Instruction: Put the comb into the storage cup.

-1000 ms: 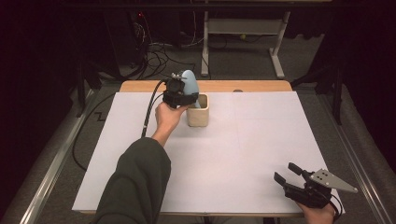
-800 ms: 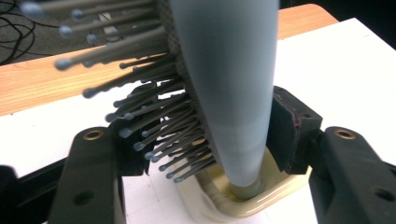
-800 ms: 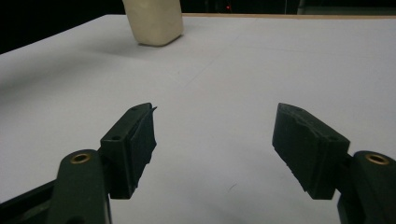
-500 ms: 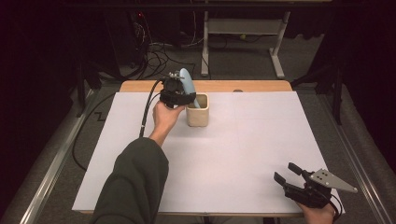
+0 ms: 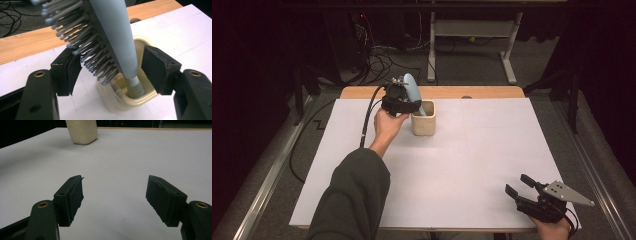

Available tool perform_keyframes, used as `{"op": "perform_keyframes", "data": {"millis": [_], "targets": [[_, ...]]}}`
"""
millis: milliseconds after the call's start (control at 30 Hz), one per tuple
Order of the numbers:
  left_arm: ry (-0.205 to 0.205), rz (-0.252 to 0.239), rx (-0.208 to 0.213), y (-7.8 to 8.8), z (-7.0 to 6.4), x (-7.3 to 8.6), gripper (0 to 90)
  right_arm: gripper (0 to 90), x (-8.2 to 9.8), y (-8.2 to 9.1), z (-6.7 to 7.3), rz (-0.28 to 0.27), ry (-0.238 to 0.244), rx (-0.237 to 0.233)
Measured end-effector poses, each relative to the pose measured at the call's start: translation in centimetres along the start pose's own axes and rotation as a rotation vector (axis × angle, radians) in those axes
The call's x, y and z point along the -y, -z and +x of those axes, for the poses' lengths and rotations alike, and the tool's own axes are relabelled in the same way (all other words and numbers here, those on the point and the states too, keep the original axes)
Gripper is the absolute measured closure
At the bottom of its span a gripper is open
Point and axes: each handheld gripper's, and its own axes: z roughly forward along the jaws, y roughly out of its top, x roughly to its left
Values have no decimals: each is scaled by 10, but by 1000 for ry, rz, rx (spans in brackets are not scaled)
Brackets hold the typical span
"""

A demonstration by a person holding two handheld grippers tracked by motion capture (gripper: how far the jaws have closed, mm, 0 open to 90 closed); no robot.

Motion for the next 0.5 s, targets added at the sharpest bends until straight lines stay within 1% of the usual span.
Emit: {"op": "perform_keyframes", "data": {"millis": [300, 500], "targets": [[4, 6, 6, 5, 4, 2, 311, 302, 0, 0, 0, 0, 1, 1], [0, 5, 10, 9, 4, 2, 306, 302, 0, 0, 0, 2, 2, 1]]}}
